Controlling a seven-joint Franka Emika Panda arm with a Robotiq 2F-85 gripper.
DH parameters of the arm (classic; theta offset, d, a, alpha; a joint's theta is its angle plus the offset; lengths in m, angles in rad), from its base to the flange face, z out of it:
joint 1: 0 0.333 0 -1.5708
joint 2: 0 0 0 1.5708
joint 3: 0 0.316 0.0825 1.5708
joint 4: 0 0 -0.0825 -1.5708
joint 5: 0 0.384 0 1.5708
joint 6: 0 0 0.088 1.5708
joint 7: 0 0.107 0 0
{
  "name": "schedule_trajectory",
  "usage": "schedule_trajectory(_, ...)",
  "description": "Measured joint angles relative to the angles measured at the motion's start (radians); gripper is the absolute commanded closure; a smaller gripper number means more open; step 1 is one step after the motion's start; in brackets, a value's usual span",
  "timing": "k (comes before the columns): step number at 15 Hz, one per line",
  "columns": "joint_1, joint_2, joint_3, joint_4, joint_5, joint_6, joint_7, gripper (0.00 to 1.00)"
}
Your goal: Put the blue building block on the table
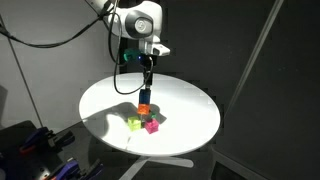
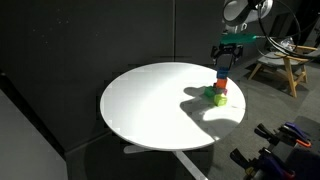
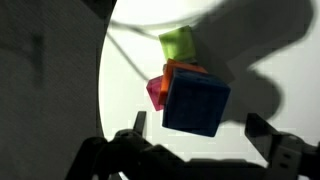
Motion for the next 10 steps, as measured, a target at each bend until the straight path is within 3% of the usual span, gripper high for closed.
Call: schedule_trajectory(10,0.004,0.039,-0.006,0.012,-0.001,0.0,0.0,0.0)
